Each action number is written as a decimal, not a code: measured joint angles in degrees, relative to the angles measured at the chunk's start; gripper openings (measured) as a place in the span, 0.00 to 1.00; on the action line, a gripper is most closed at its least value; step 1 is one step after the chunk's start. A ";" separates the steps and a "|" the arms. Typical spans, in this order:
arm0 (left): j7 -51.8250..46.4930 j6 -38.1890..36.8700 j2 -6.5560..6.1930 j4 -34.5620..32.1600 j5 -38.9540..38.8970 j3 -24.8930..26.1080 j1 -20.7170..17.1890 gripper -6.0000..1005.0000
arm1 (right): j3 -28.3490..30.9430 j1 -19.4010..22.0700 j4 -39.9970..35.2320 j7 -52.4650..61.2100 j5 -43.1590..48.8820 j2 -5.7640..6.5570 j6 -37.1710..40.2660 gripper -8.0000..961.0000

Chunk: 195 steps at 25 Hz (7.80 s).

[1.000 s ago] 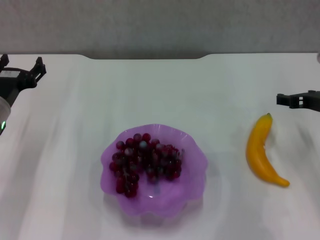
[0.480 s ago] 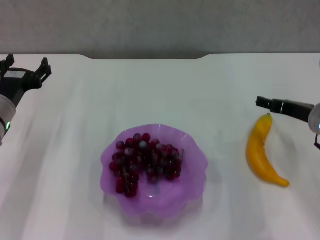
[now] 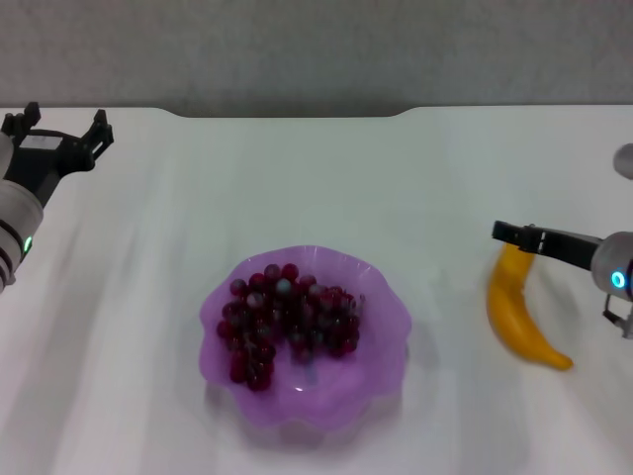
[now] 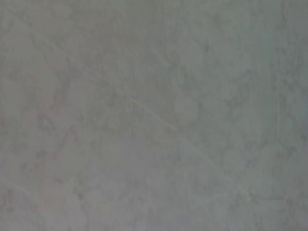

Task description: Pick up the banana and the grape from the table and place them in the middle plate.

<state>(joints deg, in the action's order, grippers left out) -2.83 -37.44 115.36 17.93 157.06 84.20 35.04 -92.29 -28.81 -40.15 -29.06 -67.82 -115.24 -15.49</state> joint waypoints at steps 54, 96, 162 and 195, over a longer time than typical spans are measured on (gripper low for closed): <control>0.81 1.32 0.66 1.15 0.00 0.00 0.30 0.89 | -8.98 -0.08 4.96 -1.88 -6.53 -0.34 2.13 0.90; 2.29 2.02 0.60 1.20 0.00 0.61 -1.11 0.89 | -16.34 2.86 -8.23 -7.81 -5.41 0.20 0.24 0.50; 2.55 2.90 0.39 1.36 -0.25 0.62 -0.74 0.89 | -11.97 4.46 -26.64 -23.19 -3.55 0.05 -26.82 0.58; 2.76 2.42 0.70 1.36 -0.40 0.70 -0.68 0.89 | -7.54 8.51 -19.29 -32.46 -11.05 -0.14 12.54 0.93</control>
<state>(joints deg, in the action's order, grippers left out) -0.06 -35.02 116.06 19.29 156.66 84.90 34.36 -99.84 -20.30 -59.44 -61.52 -78.88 -115.37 -2.95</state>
